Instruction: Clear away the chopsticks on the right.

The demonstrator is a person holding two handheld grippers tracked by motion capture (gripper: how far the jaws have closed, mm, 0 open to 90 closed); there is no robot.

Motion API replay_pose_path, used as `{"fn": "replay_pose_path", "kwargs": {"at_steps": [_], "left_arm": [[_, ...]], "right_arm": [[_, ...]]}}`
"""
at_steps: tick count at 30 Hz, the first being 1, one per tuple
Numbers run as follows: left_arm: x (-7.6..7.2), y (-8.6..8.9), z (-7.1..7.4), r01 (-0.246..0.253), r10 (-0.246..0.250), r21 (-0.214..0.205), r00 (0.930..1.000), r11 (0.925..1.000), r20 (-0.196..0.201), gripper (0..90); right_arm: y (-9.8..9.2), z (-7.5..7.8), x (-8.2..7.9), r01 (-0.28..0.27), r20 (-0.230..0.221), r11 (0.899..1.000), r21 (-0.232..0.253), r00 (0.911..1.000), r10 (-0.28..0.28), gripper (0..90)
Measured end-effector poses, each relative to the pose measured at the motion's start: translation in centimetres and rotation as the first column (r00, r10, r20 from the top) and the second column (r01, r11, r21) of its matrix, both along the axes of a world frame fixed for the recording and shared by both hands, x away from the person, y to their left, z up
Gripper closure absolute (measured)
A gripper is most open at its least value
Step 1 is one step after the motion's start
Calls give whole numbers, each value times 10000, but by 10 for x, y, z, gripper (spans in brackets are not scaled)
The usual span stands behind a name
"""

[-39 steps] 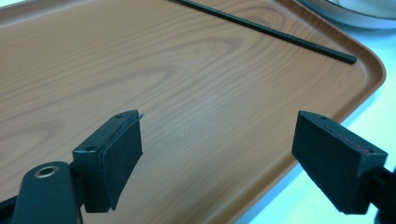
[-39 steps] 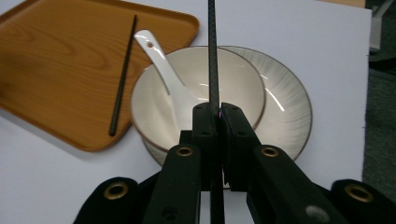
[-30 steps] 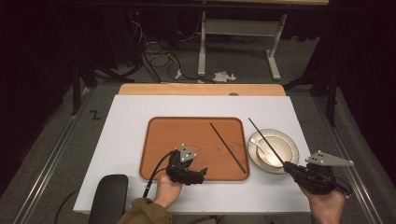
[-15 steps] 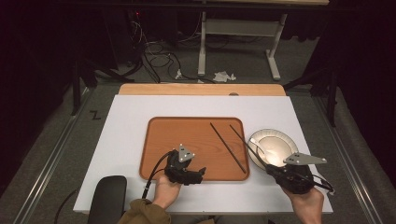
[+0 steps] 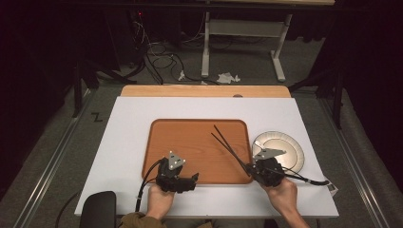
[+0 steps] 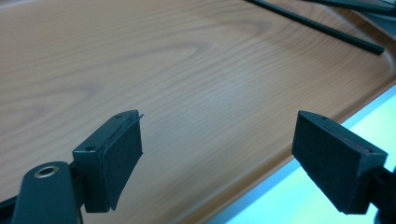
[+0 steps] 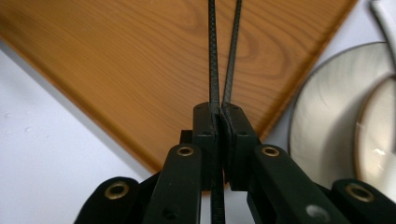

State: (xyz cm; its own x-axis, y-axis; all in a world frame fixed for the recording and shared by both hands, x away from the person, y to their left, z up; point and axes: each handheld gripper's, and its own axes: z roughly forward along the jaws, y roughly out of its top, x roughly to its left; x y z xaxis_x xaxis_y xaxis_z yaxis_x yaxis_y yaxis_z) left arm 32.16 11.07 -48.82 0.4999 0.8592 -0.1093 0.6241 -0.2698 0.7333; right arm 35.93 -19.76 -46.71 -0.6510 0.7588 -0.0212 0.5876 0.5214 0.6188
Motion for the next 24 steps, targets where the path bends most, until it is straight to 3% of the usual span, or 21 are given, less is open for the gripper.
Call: {"fn": "replay_pose_path", "kwargs": {"at_steps": [7,16,24], "left_arm": [[-11,12,-1,-542,542,57,9985,9985,-37,165],[-22,25,-1,-1132,1132,29,9936,9936,57,165],[-29,30,-1,-1385,1385,-18,9903,9904,-83,165]], "right_arm": [[16,-14,23,-104,-688,9996,-250,9976,86,859],[29,-24,39,-417,-1152,9987,-307,9926,379,853],[33,-25,44,-768,-1097,9965,-329,9913,728,839]]}}
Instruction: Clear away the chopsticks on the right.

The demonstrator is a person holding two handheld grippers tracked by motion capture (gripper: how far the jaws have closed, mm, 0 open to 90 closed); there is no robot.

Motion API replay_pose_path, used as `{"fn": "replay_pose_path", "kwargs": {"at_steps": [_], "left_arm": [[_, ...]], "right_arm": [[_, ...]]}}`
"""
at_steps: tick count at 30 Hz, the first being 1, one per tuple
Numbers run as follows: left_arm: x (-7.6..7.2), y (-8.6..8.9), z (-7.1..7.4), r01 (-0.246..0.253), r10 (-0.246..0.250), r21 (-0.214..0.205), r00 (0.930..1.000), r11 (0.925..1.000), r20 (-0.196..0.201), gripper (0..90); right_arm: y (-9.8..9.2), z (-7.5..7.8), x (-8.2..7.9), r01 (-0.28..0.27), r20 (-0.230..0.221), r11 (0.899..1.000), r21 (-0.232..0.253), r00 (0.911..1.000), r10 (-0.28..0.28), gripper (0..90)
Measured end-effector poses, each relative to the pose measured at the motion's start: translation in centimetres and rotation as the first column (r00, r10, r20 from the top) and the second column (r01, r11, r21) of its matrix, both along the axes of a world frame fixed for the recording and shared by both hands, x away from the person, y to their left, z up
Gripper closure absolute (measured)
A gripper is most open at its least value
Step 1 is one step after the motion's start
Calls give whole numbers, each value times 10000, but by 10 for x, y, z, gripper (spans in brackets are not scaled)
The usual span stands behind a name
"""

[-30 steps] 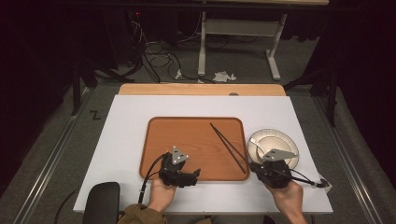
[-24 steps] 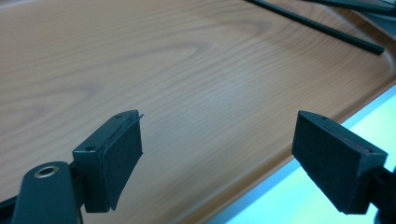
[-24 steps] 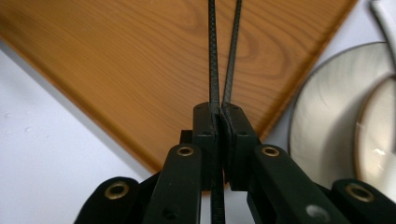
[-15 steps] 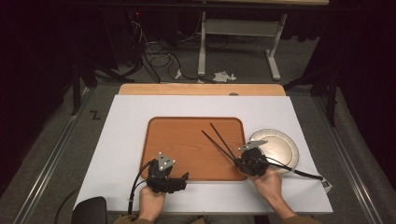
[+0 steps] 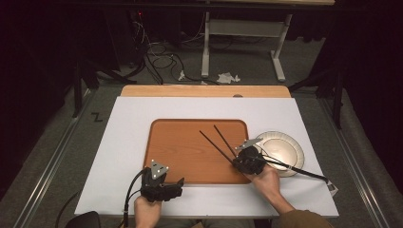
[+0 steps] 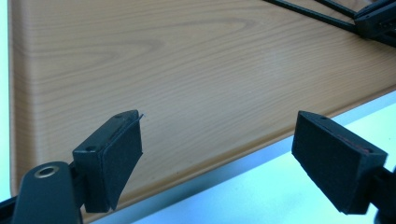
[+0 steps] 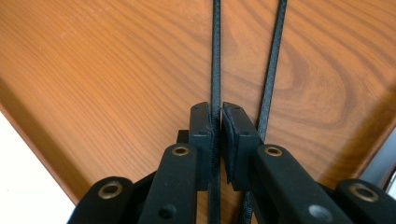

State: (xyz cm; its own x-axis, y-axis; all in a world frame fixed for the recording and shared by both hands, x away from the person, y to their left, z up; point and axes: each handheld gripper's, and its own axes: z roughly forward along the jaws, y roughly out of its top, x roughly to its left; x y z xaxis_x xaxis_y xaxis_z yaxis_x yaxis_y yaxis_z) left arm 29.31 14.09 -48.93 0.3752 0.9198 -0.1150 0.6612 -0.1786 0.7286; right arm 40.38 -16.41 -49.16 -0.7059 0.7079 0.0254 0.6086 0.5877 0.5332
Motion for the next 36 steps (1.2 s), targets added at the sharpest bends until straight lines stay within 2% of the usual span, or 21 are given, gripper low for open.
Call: {"fn": "replay_pose_path", "kwargs": {"at_steps": [2,6,7,11,14,18,23,29,34,36], "left_arm": [[0,1,0,5,-6,42,10000,10000,89,165],[-1,0,0,-52,52,0,10000,10000,7,165],[0,1,0,0,0,48,10000,10000,97,165],[-1,0,0,27,-27,13,10000,10000,6,165],[0,-1,1,138,-139,56,9998,9999,151,165],[3,-5,0,252,-253,80,9996,9997,135,165],[9,-12,-1,574,-575,113,9983,9983,25,165],[15,-19,2,945,-945,57,9954,9955,123,165],[22,-28,1,1348,-1349,98,9908,9908,102,165],[24,-32,2,1501,-1502,101,9886,9886,133,165]], "right_arm": [[0,0,1,-7,23,10000,46,10000,7,840],[0,0,2,-49,9,10000,-54,10000,49,838],[0,0,2,-16,6,10000,-59,10000,16,831],[-1,0,1,43,111,10000,-80,9999,-42,786],[-2,3,-1,2,317,10000,15,9995,-2,762],[-8,10,-8,31,703,9999,149,9975,-41,743],[-16,16,-19,-75,1168,9996,282,9931,41,708],[-29,20,-27,91,1188,9982,591,9928,-161,674],[-41,25,-37,229,1525,9980,594,9878,-318,646],[-47,26,-41,337,1432,9958,857,9886,-458,636]]}}
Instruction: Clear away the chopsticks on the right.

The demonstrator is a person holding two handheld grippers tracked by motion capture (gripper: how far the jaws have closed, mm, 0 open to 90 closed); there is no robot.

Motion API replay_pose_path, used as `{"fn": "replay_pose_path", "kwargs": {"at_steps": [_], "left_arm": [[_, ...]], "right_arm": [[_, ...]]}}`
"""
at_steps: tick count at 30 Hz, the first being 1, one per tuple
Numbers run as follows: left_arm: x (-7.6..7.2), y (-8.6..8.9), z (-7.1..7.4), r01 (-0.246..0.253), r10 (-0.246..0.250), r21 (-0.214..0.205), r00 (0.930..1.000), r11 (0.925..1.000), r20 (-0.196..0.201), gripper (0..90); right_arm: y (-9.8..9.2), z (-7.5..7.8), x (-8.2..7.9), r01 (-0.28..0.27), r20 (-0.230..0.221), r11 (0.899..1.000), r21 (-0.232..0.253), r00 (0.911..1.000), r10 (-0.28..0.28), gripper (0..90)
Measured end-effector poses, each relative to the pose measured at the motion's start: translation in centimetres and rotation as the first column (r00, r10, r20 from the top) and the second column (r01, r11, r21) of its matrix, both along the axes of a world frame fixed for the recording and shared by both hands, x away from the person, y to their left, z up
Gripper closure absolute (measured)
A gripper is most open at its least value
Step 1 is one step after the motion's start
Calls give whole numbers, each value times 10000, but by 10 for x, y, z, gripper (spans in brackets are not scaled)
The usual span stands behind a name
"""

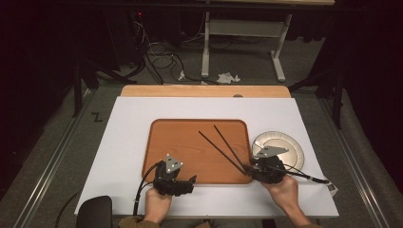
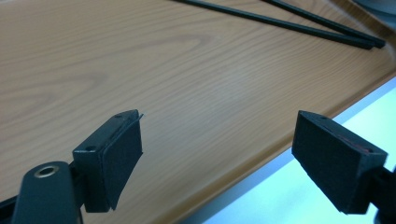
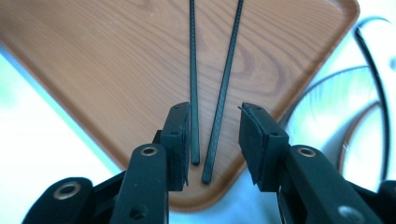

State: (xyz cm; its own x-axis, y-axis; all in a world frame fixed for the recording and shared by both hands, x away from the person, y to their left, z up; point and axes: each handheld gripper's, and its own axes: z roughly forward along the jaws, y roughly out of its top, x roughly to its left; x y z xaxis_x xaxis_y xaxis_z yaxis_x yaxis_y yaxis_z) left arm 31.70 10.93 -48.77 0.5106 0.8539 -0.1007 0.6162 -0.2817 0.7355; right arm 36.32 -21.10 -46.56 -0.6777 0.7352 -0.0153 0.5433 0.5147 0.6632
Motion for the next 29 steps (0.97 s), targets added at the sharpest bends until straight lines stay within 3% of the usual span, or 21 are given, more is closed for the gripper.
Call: {"fn": "replay_pose_path", "kwargs": {"at_steps": [2,15,29], "left_arm": [[2,-3,0,108,-108,-33,9999,9999,16,165],[15,-21,1,799,-799,-139,9968,9967,51,165],[21,-28,0,939,-939,-73,9956,9956,-10,164]], "right_arm": [[-7,0,-2,96,-140,9994,341,9999,-91,626],[-34,0,-23,740,-281,9963,435,9969,-728,617],[-38,-4,-32,802,-453,9959,421,9959,-783,609]]}}
